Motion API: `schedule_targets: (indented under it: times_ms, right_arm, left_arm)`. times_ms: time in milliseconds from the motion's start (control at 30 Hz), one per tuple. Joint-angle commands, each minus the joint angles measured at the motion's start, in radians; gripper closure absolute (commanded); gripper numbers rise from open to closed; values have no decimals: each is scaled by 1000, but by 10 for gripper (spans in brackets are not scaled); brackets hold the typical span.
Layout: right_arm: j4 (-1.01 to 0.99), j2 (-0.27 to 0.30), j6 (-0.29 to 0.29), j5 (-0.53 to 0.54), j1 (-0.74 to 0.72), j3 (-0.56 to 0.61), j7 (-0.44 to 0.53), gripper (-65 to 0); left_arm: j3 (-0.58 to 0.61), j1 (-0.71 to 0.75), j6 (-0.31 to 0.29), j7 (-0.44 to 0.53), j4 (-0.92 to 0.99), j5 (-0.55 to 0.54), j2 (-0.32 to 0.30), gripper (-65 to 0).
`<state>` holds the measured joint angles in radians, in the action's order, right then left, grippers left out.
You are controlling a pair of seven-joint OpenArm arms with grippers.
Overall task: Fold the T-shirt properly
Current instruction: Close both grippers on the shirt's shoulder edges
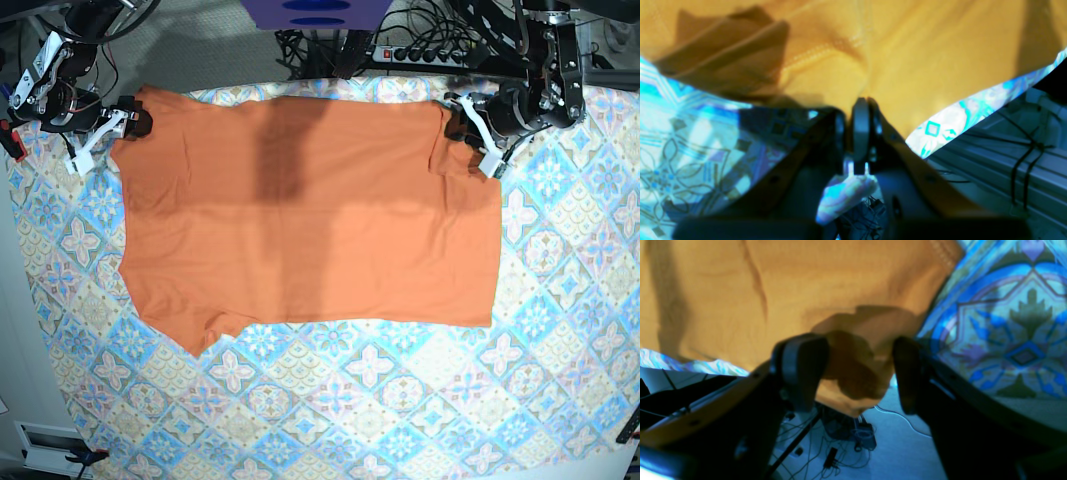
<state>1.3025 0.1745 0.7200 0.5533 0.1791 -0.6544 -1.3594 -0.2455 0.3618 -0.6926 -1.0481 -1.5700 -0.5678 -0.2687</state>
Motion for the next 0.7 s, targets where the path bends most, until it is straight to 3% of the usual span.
schedule_targets:
  times_ms: [0,367,667]
  right_arm:
    - [-39,-46,-22,-59,-10,32,24,-389]
    - [108,-91,-22,-57,23,98,-37,-377]
    - [134,-109,-22,-63,21,114,-37,-217]
  left_arm:
    - [-4,-4,-6,7,-14,-11,-11,-31]
    - [-5,-4,-6,7,-14,-11,-11,-31]
    - [-5,-4,-6,7,-14,-11,-13,-31]
